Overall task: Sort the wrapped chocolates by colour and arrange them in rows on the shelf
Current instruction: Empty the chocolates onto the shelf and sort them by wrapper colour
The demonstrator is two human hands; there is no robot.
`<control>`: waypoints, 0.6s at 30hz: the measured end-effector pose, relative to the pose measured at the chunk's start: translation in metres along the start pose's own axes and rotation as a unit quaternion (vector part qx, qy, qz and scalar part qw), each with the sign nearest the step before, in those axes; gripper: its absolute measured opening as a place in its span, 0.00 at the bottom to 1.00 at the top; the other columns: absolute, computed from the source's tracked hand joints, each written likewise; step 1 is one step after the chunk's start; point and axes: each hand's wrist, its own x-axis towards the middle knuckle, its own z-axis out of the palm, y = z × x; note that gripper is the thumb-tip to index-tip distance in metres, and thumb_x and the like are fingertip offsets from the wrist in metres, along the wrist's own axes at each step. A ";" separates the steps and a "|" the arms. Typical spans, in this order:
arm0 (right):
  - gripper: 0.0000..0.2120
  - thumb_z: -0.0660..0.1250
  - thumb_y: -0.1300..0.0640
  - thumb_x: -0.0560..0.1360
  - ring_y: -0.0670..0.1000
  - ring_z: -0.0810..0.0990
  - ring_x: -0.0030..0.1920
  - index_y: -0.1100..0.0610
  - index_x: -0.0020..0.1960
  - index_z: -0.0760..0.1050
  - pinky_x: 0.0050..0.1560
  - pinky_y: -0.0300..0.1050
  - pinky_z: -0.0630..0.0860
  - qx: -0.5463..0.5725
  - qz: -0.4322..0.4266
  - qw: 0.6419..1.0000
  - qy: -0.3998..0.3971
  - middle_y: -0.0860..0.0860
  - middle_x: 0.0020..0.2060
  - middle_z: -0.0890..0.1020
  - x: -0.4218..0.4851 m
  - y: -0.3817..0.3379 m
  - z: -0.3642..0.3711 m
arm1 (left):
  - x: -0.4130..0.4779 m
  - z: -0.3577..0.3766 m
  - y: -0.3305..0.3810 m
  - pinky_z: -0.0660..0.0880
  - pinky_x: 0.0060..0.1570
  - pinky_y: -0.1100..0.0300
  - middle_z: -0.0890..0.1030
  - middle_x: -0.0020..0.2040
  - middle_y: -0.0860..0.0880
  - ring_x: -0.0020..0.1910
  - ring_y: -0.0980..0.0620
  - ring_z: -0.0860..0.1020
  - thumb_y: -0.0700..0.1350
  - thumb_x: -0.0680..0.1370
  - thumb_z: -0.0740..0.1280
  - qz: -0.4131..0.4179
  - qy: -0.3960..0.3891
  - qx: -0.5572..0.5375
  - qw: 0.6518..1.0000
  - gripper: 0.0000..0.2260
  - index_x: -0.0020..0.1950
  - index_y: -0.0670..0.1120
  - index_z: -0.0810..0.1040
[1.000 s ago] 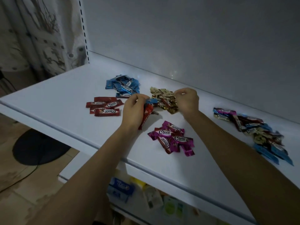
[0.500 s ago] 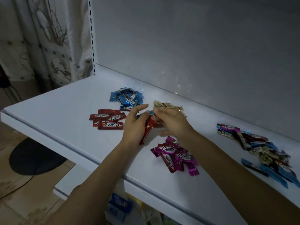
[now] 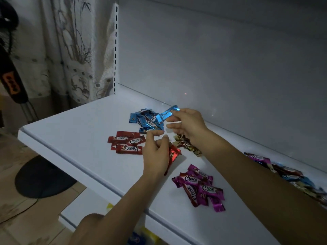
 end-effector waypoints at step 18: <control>0.13 0.62 0.52 0.79 0.50 0.82 0.40 0.59 0.54 0.80 0.35 0.46 0.78 -0.059 -0.009 0.986 -0.154 0.55 0.47 0.83 -0.050 0.042 -0.030 | 0.000 -0.003 -0.005 0.72 0.40 0.72 0.80 0.42 0.57 0.40 0.62 0.78 0.39 0.82 0.60 0.215 0.004 0.091 0.972 0.07 0.51 0.50 0.75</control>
